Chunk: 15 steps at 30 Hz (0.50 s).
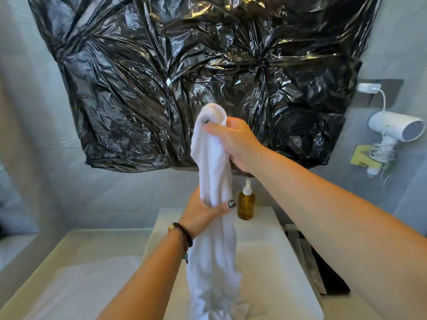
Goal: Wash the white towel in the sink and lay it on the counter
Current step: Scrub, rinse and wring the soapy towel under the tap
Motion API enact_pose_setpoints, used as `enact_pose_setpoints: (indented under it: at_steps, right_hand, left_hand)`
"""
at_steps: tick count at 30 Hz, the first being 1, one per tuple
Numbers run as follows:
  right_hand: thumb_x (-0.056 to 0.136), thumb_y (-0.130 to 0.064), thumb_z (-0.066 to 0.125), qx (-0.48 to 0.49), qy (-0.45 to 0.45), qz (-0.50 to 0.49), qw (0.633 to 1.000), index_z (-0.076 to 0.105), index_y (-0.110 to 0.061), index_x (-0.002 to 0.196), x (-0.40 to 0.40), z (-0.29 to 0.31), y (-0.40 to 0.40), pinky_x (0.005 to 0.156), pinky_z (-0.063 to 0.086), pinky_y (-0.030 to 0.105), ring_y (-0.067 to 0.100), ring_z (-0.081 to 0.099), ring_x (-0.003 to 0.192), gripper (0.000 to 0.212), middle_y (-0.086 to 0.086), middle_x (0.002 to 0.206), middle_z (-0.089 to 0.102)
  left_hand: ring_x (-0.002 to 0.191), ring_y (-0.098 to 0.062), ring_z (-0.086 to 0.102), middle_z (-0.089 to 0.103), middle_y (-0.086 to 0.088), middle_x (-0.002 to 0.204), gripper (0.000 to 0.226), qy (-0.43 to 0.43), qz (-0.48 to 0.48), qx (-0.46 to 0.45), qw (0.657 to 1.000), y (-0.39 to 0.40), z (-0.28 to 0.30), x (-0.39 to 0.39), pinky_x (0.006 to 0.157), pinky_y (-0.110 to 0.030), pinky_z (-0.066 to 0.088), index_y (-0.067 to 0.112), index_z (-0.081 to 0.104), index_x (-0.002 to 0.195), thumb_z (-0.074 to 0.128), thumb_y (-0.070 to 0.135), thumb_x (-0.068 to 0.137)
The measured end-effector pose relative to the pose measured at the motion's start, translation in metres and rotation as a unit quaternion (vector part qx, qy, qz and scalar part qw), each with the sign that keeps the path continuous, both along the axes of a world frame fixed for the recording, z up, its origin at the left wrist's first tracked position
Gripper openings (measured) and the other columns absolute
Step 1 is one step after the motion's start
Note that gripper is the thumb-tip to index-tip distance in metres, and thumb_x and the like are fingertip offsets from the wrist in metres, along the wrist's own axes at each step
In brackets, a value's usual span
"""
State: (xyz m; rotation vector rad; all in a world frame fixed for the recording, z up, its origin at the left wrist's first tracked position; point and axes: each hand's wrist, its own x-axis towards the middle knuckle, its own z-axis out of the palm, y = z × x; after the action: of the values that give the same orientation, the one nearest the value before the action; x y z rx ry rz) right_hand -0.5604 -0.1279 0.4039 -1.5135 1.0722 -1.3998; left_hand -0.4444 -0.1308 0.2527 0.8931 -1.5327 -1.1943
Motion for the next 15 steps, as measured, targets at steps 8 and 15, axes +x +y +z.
enact_pose_setpoints:
  at_steps: [8, 15]
  right_hand:
    - [0.09, -0.016, 0.066, -0.065, -0.085, -0.12, 0.987, 0.068, -0.007, 0.092, -0.029, 0.067, 0.003, 0.09, 0.056, 0.043, 0.027, 0.069, 0.098, 0.01, 0.014, 0.103, 0.07]
    - [0.085, -0.023, 0.07, 0.079, 0.34, -0.213, 0.913, 0.048, -0.008, 0.066, -0.133, -0.059, 0.015, 0.055, 0.025, 0.028, 0.017, 0.035, 0.065, 0.032, 0.011, 0.065, 0.039]
  left_hand:
    - [0.069, -0.017, 0.067, 0.073, -0.004, 0.077, 0.017, -0.097, 0.037, 0.135, 0.986, 0.011, -0.079, -0.026, 0.071, -0.039, 0.056, 0.011, 0.067, 0.084, 0.082, 0.01, 0.074]
    - [0.087, -0.026, 0.063, 0.066, -0.011, 0.097, 0.053, -0.063, 0.082, 0.153, 0.983, -0.027, -0.058, 0.0, 0.063, -0.029, 0.05, 0.006, 0.059, 0.105, 0.079, 0.004, 0.056]
